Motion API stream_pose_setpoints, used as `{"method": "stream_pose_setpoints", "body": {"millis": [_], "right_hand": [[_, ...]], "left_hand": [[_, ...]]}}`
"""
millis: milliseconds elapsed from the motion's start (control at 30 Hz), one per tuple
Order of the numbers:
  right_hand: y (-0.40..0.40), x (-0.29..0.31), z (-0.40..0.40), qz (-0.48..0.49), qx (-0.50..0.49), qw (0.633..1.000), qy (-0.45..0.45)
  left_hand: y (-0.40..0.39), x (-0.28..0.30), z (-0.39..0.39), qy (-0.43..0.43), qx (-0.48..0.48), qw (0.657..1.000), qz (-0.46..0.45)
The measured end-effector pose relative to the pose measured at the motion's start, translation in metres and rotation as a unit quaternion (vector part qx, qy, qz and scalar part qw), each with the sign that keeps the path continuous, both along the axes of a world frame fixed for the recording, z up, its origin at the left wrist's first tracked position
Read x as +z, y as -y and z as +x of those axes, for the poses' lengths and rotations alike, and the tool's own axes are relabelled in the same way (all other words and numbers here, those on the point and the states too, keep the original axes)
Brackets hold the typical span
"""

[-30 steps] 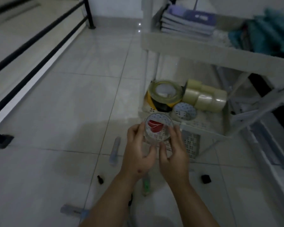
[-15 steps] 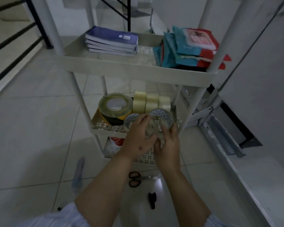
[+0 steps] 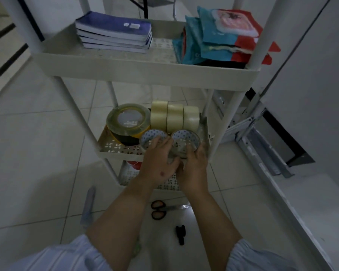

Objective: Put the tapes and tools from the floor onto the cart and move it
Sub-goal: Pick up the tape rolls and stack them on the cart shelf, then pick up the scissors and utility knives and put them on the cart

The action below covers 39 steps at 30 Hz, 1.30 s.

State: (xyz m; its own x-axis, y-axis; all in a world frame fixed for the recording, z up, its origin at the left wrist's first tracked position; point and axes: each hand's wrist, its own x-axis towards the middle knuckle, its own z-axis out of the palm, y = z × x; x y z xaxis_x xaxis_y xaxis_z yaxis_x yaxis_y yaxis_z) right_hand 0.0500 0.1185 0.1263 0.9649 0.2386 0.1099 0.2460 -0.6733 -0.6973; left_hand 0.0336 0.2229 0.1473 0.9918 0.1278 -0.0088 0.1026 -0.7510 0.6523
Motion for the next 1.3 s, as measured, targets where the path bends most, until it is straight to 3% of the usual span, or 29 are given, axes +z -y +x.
{"method": "stream_pose_setpoints", "body": {"millis": [267, 533, 633, 833, 967, 1067, 1300], "right_hand": [[0.002, 0.008, 0.013, -0.047, 0.027, 0.997, -0.06], [0.007, -0.005, -0.017, 0.012, 0.043, 0.991, 0.125], [0.009, -0.017, -0.033, 0.024, 0.05, 0.989, 0.137], [0.011, -0.065, -0.071, -0.002, 0.083, 0.992, 0.096], [0.009, -0.091, -0.094, -0.027, 0.121, 0.992, 0.021], [0.003, -0.107, -0.111, -0.064, 0.159, 0.984, -0.056], [-0.02, -0.139, -0.142, -0.104, 0.225, 0.959, -0.14]], "left_hand": [[0.0, -0.003, 0.004, -0.016, -0.007, 0.999, 0.048], [-0.003, -0.016, -0.024, 0.082, 0.022, 0.996, 0.018], [0.0, -0.025, -0.047, 0.088, 0.024, 0.996, 0.014], [-0.009, -0.064, -0.104, 0.035, 0.081, 0.995, -0.037], [-0.024, -0.099, -0.147, -0.062, 0.128, 0.989, -0.048], [-0.032, -0.12, -0.171, -0.121, 0.143, 0.981, -0.05], [-0.044, -0.153, -0.207, -0.179, 0.164, 0.969, -0.052]]}}
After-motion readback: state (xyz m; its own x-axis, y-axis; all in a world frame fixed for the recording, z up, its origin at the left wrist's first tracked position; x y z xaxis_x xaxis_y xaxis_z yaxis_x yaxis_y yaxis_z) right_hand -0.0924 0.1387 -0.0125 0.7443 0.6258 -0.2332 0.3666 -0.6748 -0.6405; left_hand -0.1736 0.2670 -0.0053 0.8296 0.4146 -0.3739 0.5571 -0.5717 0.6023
